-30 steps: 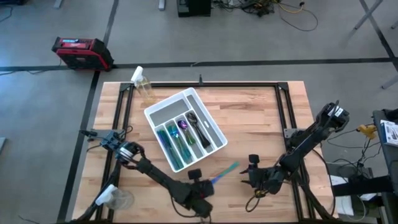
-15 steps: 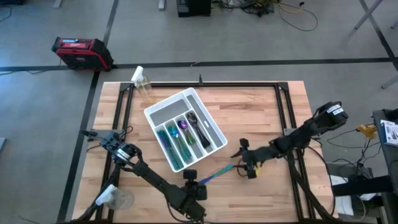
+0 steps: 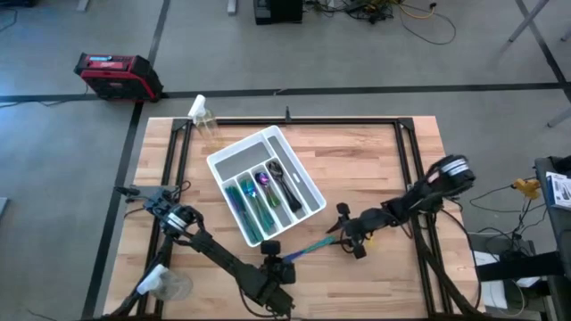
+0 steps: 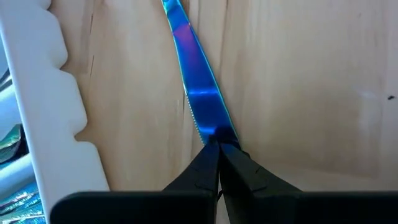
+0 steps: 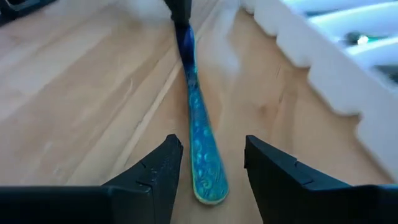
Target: Sort silverware
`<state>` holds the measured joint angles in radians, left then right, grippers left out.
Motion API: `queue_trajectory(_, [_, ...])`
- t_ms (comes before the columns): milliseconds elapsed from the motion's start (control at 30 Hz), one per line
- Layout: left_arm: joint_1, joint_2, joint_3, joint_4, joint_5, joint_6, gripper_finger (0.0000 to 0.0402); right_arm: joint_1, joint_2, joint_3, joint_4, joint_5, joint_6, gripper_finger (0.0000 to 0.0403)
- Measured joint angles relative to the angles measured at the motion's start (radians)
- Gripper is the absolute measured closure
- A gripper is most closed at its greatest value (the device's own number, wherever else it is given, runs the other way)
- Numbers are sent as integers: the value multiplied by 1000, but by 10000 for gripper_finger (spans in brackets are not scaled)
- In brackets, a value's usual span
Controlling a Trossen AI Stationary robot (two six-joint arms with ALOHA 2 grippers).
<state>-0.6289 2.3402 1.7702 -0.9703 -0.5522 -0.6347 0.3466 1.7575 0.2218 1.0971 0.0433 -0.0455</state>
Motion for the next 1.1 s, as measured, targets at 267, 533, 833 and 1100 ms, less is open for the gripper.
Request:
queue_trajectory(267, [0, 0, 0, 2, -5, -55, 401, -1, 267, 11, 237, -12, 67, 244])
queue_trajectory(533, [0, 2, -3, -2, -40, -59, 401, 4, 340, 25, 298, -22, 70, 346])
queue_trajectory(833, [25, 0, 56, 311, -183, 24, 402, 72, 340, 25, 298, 87, 26, 352])
queue_trajectory(1100, [123, 2, 60, 433, -125, 126, 389, 154, 340, 24, 293, 183, 38, 353])
